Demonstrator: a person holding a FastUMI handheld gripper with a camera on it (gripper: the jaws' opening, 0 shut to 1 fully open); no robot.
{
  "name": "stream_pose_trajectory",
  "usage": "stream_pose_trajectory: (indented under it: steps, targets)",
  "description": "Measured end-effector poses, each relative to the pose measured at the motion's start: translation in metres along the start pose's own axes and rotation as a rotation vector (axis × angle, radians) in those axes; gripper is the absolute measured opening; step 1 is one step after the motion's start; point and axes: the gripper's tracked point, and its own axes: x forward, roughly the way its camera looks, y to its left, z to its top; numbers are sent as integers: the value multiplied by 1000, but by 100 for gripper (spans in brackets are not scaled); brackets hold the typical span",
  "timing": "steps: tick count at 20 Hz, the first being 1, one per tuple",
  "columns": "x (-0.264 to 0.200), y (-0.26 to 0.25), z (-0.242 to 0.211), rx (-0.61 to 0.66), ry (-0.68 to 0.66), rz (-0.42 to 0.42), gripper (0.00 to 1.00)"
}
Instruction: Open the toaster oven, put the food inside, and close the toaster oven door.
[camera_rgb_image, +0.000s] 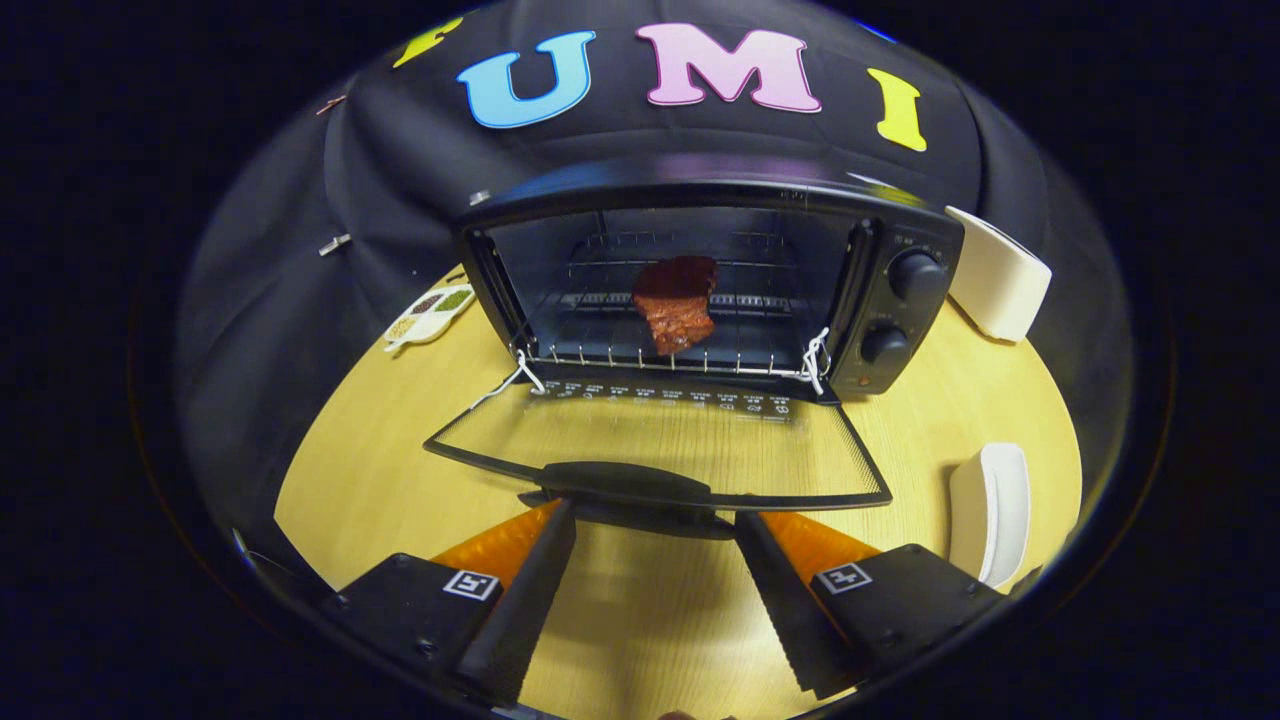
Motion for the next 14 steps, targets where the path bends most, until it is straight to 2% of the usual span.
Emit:
stream_pose_trajectory:
  steps: [5,8,11,14]
  targets:
    - [-15,-4,41,-20,-97,8,98]
    - [-16,-6,69,18,-140,15,99]
    - [-20,-13,101,23,-202,-7,98]
    - [-39,-10,134,10,-279,1,99]
